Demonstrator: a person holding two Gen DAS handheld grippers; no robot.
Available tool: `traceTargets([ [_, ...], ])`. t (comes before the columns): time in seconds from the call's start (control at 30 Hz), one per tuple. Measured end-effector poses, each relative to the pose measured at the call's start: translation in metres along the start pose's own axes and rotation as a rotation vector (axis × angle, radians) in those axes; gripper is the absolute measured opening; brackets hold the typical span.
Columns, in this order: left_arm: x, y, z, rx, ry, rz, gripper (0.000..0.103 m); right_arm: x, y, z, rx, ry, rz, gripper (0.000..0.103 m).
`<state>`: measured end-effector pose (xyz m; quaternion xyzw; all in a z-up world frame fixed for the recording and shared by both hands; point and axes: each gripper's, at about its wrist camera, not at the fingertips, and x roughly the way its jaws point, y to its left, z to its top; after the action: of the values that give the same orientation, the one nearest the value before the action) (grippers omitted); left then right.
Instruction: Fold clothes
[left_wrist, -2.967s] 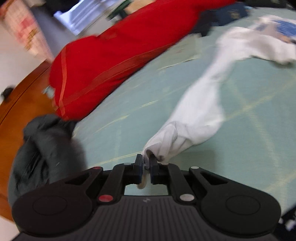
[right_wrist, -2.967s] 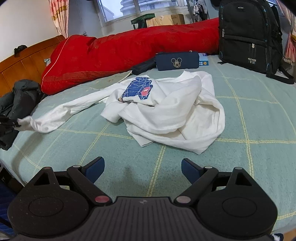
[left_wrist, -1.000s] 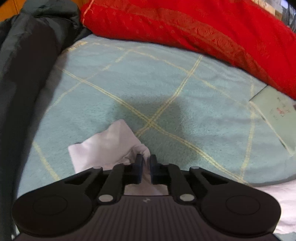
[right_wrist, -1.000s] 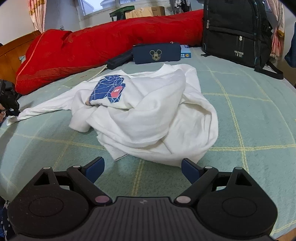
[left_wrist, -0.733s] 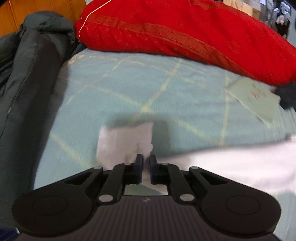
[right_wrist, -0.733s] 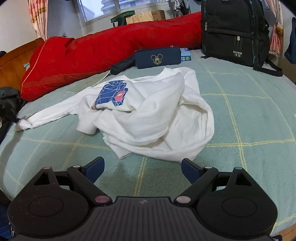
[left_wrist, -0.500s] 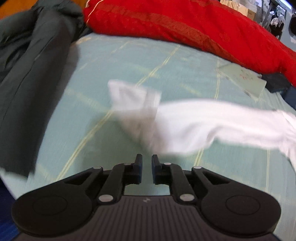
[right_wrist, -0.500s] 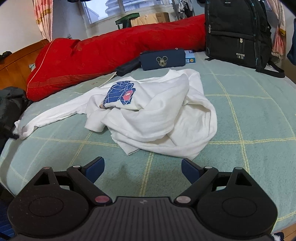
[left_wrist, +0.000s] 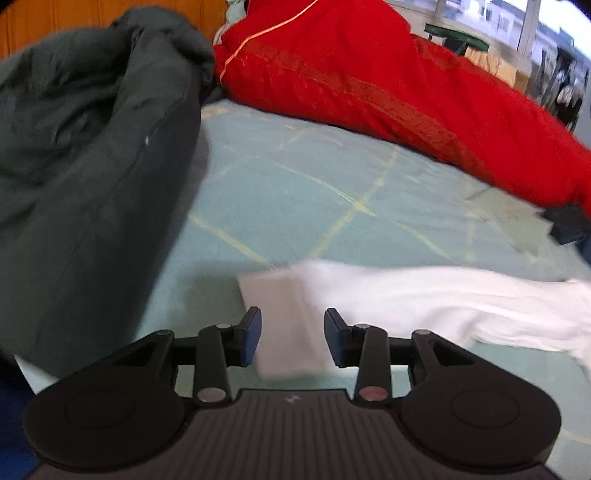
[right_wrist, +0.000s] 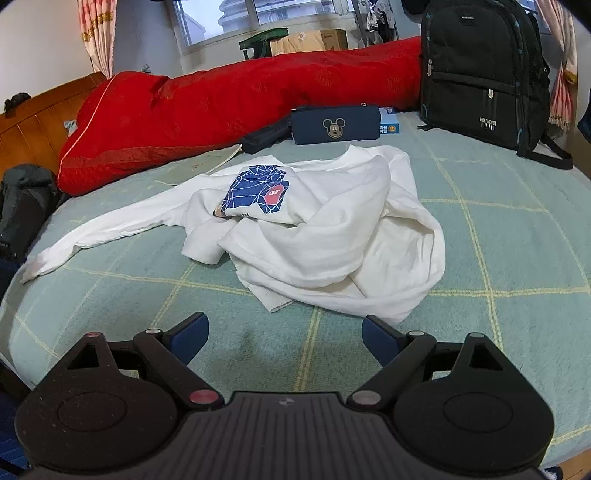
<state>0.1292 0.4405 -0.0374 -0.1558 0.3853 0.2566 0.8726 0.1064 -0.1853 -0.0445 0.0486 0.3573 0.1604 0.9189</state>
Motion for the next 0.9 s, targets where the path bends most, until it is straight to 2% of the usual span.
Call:
traceTargets([
  [0.1, 0.029, 0.005, 0.007, 0.004, 0.028, 0.060, 0.037, 0.004, 0.003, 0.003, -0.007, 0.002, -0.011, 0.093],
  [0.17, 0.037, 0.005, 0.006, -0.006, 0.028, 0.050, 0.037, 0.007, 0.005, 0.004, -0.010, 0.007, -0.018, 0.093],
  [0.23, 0.046, 0.005, 0.005, -0.016, 0.028, 0.040, 0.031, 0.011, 0.007, 0.005, -0.020, 0.011, -0.025, 0.093],
  [0.3, 0.044, -0.001, 0.006, 0.020, 0.012, 0.009, 0.005, 0.014, 0.010, 0.007, -0.028, 0.011, -0.030, 0.093],
  [0.37, 0.044, -0.006, 0.009, 0.047, 0.008, -0.017, 0.004, 0.018, 0.012, 0.009, -0.035, 0.012, -0.034, 0.093],
  [0.43, 0.042, -0.009, 0.018, 0.078, -0.029, 0.011, 0.004, 0.021, 0.014, 0.011, -0.039, 0.014, -0.037, 0.093],
  [0.63, 0.039, -0.009, 0.057, 0.088, -0.085, 0.072, 0.005, 0.027, 0.015, 0.015, -0.053, 0.015, -0.061, 0.093],
  [0.73, 0.051, -0.013, 0.069, 0.092, -0.068, 0.108, 0.015, 0.031, 0.013, 0.016, -0.041, 0.021, -0.069, 0.093],
  [0.8, 0.053, -0.019, 0.069, 0.115, -0.063, 0.152, 0.012, 0.032, 0.011, 0.016, -0.039, 0.023, -0.071, 0.093],
  [0.87, 0.048, -0.025, 0.066, 0.138, -0.066, 0.140, 0.015, 0.031, 0.010, 0.015, -0.043, 0.022, -0.076, 0.093],
  [0.9, 0.044, -0.028, 0.064, 0.147, -0.071, 0.128, 0.022, 0.031, 0.009, 0.015, -0.040, 0.021, -0.080, 0.093],
])
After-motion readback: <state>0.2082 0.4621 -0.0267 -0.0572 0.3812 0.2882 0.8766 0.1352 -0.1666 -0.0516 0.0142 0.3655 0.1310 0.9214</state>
